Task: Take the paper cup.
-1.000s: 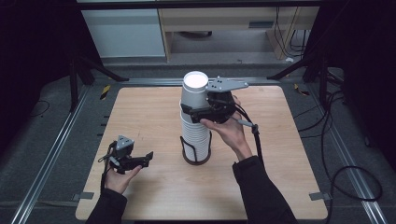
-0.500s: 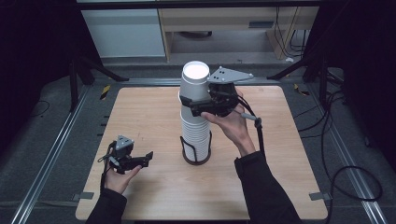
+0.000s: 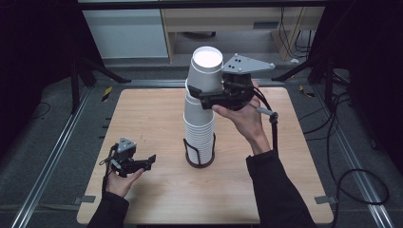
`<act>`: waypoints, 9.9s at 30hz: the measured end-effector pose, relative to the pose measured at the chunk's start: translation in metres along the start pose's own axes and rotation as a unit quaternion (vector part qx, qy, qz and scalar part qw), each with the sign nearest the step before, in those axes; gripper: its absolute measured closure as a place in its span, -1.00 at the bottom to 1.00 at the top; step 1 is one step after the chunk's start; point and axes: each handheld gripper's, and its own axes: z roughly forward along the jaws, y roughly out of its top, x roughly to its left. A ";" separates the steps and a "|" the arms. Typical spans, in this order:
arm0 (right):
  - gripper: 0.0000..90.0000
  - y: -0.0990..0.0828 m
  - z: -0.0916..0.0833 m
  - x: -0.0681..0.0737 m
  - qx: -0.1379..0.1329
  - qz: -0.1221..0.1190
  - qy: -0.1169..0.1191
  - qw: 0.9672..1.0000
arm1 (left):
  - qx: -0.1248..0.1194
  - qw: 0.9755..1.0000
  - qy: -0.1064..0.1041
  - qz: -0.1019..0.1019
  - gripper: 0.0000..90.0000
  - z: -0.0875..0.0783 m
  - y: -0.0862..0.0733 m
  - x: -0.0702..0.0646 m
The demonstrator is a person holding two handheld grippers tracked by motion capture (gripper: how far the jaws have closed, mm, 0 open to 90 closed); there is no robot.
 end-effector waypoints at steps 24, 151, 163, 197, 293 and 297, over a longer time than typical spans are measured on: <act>-0.65 -0.049 -0.074 -0.025 0.056 -0.018 -0.031 0.998 | -0.001 0.999 -0.027 0.016 -0.72 -0.003 0.004 -0.009; -0.66 -0.207 -0.006 0.042 0.252 -0.082 0.225 0.938 | 0.007 0.938 -0.284 0.196 -0.58 -0.008 0.075 -0.160; -0.68 -0.205 -0.005 0.044 0.253 -0.080 0.225 0.938 | -0.002 0.940 -0.284 0.188 -0.55 -0.011 0.072 -0.157; -0.89 -0.200 -0.011 0.035 0.242 -0.040 0.216 0.945 | -0.029 0.945 -0.274 0.178 -0.52 -0.022 0.073 -0.146; -0.77 -0.212 -0.037 0.026 0.144 0.059 0.277 0.948 | -0.116 0.906 -0.389 0.120 -0.57 -0.023 0.062 -0.138; -0.77 -0.214 -0.038 0.025 0.154 0.054 0.272 0.948 | -0.120 0.908 -0.383 0.116 -0.65 -0.028 0.065 -0.132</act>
